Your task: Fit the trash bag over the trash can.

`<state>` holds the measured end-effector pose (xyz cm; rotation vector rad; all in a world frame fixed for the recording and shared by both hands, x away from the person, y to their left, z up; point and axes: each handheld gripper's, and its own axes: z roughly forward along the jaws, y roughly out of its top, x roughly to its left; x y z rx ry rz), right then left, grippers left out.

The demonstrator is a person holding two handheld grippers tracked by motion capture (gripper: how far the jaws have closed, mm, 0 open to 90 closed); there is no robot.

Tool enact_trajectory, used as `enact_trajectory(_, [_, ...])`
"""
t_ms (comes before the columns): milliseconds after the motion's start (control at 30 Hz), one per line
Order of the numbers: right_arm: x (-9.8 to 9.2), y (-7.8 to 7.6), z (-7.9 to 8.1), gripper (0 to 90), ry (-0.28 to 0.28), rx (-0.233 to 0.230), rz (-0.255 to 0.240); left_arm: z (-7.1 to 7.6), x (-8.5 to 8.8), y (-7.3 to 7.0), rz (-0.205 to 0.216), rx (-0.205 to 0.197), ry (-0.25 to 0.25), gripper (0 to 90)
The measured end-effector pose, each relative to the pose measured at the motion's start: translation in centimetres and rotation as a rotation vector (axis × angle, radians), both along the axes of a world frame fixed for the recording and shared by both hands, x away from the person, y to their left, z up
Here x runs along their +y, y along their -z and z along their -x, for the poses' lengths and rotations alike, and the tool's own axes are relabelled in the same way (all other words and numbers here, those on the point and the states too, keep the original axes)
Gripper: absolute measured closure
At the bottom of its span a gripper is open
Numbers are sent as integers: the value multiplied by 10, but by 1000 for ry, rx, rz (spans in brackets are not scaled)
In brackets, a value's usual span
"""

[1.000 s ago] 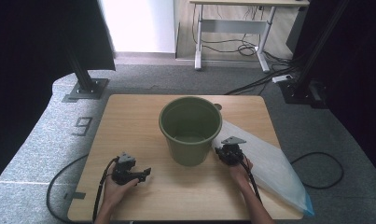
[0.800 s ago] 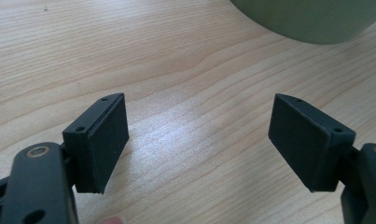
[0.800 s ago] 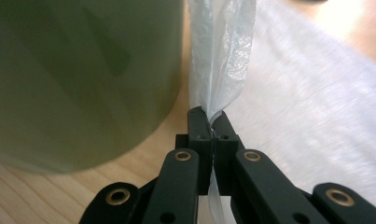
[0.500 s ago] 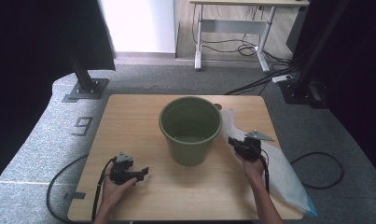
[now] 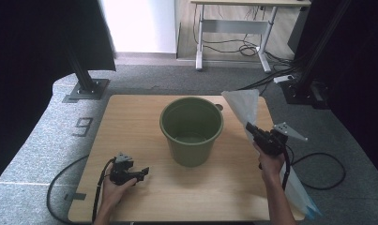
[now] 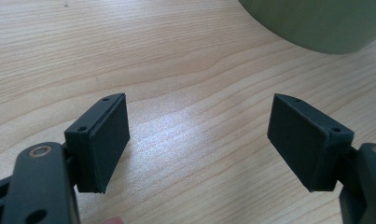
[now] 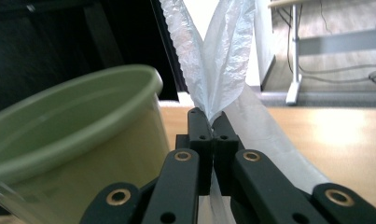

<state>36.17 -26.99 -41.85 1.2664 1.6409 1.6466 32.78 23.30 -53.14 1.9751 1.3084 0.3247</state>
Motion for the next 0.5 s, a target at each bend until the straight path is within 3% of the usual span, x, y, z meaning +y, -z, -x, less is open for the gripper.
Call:
enact_trajectory(267, [12, -39, 11, 886, -22, -87, 0, 0, 2, -1, 11, 2, -7, 209])
enact_trajectory(500, [40, -66, 14, 886, -85, -138, 4, 0, 2, 0, 16, 5, -3, 210])
